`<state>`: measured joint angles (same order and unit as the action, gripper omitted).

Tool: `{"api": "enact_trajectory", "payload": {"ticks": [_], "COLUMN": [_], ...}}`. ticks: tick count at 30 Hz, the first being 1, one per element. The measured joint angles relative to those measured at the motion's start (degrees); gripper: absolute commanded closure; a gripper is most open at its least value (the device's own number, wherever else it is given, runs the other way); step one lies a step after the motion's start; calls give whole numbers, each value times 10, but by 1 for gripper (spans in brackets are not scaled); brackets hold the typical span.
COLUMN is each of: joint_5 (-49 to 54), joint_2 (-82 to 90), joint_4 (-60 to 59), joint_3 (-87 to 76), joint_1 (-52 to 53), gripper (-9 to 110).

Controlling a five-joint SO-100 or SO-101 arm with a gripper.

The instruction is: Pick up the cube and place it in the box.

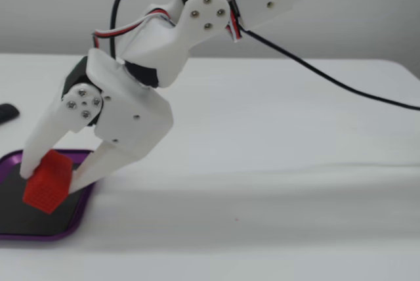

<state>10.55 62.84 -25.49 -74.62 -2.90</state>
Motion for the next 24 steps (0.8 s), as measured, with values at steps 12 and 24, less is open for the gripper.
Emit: {"api": "enact_trajectory", "payload": {"ticks": [12,24], "joint_5": [0,-3], "joint_2": [0,0], "joint_4": [-112,-559], "joint_3": [35,391], "joint_1": [-4,-7], "gripper": [80,78]}}
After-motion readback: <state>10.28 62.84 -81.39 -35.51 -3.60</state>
